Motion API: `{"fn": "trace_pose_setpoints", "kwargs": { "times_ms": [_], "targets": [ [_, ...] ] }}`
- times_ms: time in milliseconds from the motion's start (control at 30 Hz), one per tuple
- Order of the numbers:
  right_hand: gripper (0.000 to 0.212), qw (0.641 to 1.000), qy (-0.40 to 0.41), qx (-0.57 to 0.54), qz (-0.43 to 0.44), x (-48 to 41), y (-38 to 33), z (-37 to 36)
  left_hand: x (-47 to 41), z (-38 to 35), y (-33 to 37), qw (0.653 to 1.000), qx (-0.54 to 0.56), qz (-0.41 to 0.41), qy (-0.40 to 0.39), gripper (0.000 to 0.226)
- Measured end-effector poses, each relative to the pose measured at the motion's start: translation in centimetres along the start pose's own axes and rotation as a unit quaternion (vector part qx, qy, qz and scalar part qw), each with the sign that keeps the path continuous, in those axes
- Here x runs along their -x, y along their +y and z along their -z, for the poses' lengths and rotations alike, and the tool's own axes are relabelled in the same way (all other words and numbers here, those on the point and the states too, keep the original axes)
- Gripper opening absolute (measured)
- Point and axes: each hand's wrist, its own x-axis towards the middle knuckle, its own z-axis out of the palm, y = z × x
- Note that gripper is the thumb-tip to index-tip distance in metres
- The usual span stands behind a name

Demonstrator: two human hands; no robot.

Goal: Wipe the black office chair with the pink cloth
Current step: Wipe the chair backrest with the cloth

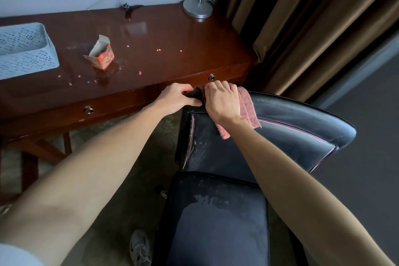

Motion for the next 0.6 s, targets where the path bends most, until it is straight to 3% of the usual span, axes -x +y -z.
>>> {"fn": "trace_pose_setpoints", "kwargs": {
  "times_ms": [100, 233, 333, 600],
  "targets": [
    [0.031, 1.0, 0.007, 0.013, -0.02, 0.9, 3.5, 1.1, -0.1, 0.1, 0.1, 1.0, -0.011, -0.013, -0.019, 0.022],
    [0.043, 0.99, 0.028, 0.011, -0.14, 2.7, 9.4, 2.9, -0.5, -0.4, 0.3, 1.0, -0.017, -0.001, -0.011, 0.033],
    [0.032, 0.979, 0.031, -0.006, -0.2, 1.9, 8.4, 2.5, -0.5, -0.7, 0.4, 1.0, -0.017, 0.003, 0.001, 0.033],
    [0.035, 0.999, 0.002, 0.016, -0.028, -0.7, -1.1, -0.1, 0.5, -0.1, 0.5, 1.0, 0.017, 0.007, 0.006, 0.023]
  ]
}}
